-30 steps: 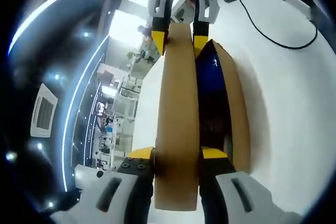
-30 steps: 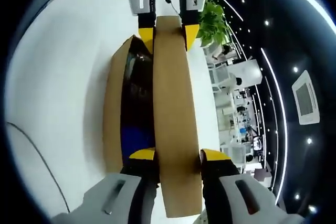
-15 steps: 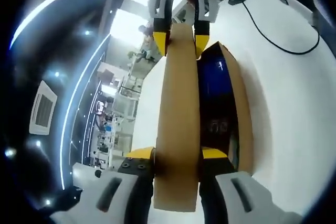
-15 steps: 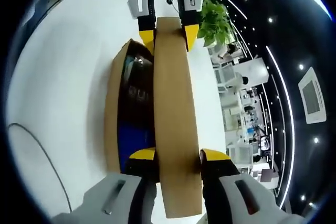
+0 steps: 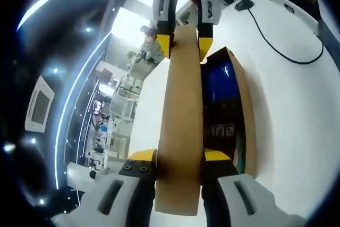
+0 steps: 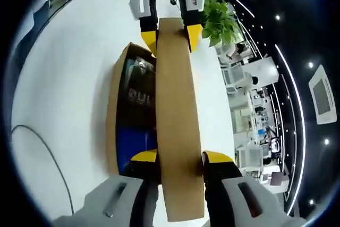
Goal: Operate the shoe box by opening the lid, removing the specified soft item, and placing it in the target area until the item is outside and the box remains undamaged.
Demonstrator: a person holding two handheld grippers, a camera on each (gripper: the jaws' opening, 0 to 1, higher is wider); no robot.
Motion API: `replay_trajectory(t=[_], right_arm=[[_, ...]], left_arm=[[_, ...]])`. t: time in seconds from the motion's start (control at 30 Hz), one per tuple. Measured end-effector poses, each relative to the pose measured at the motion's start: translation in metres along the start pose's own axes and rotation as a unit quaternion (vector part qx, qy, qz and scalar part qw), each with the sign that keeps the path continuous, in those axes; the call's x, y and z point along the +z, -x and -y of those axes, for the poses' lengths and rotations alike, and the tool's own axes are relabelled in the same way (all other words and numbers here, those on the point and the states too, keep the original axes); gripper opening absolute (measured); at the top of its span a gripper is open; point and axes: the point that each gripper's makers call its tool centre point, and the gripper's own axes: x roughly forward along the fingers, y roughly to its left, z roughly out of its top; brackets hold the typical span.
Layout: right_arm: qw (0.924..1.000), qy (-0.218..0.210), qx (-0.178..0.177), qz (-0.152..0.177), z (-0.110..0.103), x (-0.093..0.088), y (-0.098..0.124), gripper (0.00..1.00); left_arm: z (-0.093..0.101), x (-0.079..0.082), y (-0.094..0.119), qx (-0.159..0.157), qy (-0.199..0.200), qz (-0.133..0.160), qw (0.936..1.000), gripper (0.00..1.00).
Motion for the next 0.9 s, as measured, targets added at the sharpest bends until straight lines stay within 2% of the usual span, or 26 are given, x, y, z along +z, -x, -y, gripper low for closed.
replay_trajectory(t=[0.5, 0.6, 0.9], right_arm=[[0.9998, -0.010, 0.015, 0.001, 0.010, 0.001, -0.001, 0.30], [0.9998, -0.011, 0.017, 0.001, 0.012, 0.001, -0.002, 0.30], [0.9998, -0.011, 0.014, 0.001, 0.022, 0.001, -0.004, 0.30]], left_arm=[[-0.012, 0.001, 0.000, -0.011, 0.015, 0.006, 0.9998, 0.32], [-0.015, 0.001, -0.002, -0.014, 0.004, 0.004, 0.9999, 0.32], [-0.025, 0.001, -0.004, -0.019, 0.011, 0.007, 0.9997, 0.32]])
